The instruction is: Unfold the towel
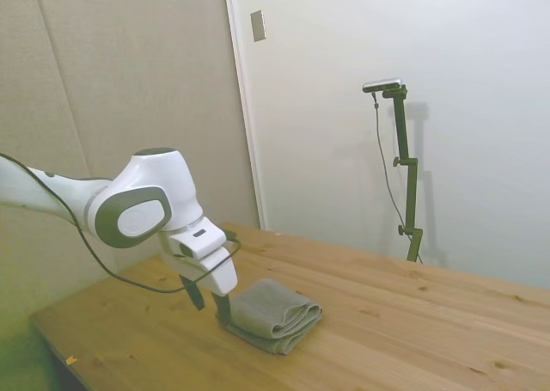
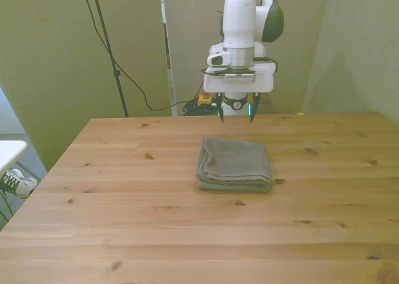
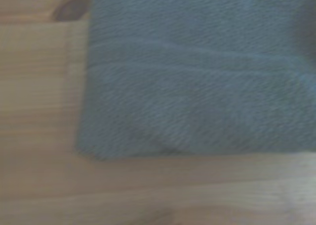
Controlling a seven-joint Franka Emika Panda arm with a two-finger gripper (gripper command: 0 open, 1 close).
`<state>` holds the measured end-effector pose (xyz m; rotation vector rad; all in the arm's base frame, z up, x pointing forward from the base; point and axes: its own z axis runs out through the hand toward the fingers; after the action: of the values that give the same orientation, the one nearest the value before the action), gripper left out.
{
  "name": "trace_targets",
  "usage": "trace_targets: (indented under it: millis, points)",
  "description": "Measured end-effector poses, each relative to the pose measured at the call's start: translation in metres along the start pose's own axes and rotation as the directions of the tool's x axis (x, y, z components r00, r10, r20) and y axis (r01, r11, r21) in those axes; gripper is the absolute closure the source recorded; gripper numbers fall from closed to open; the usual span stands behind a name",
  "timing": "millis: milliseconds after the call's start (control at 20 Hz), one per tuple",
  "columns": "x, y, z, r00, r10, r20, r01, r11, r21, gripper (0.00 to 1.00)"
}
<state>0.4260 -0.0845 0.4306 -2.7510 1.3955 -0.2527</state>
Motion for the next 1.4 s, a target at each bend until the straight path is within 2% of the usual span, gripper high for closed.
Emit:
trace_targets:
  millis: [250,550,650,850,1050,1400]
  points:
    - [0.056,0.042,0.004,0.997,0.073,-0.020,-0.073,0.997,0.017,0.00]
    - [0.099,0.077,0.027,0.984,0.158,0.076,-0.167,0.977,0.133,0.00]
    - [0.113,0.080,0.038,0.983,0.145,0.109,-0.165,0.966,0.198,0.00]
    - [0.110,0.071,0.040,0.983,0.090,0.160,-0.133,0.949,0.286,0.00]
    - [0.108,0.071,0.045,0.980,0.067,0.189,-0.123,0.947,0.297,0.00]
    - [0.106,0.067,0.057,0.975,0.053,0.218,-0.134,0.917,0.377,0.00]
